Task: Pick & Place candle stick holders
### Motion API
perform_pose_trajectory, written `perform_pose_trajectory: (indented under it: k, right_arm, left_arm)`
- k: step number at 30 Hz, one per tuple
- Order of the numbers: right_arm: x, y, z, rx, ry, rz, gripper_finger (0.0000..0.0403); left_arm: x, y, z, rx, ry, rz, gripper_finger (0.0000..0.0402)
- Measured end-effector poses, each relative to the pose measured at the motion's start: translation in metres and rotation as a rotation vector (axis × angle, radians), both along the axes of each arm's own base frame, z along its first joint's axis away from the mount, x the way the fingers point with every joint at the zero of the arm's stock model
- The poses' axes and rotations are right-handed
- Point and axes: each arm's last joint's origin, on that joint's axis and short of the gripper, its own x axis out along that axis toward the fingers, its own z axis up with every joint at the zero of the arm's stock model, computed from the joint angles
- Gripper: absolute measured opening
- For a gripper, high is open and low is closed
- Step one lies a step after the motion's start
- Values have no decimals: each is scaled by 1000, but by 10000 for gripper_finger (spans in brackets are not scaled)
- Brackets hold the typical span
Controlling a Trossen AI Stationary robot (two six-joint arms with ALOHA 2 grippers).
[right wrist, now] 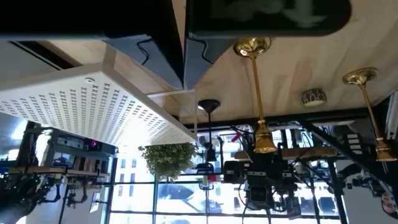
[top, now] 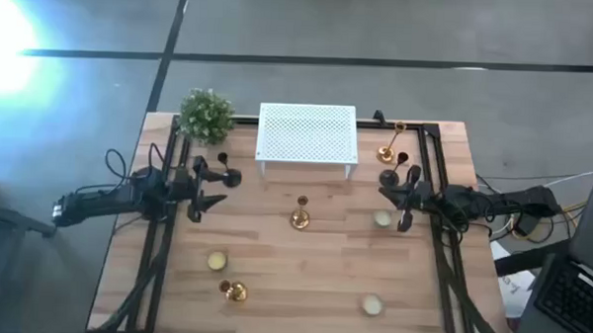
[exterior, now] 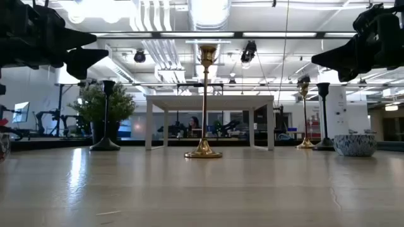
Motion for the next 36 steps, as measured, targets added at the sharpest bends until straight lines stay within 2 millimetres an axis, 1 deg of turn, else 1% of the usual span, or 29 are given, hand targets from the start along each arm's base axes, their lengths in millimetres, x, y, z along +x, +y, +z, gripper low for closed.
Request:
perform_pose_trajectory:
  k: [30, 34, 36]
  right_arm:
    - [0, 0, 0, 0, 0, 0, 8]
    - [0, 0, 1, 13, -16, -1, 8]
    - [0, 0, 6, -22, -59, -3, 8]
  left_arm:
    - [0, 0, 0, 0, 0, 0, 275]
    - [0, 0, 0, 0, 0, 0, 275]
    - [0, 0, 0, 0, 0, 0, 275]
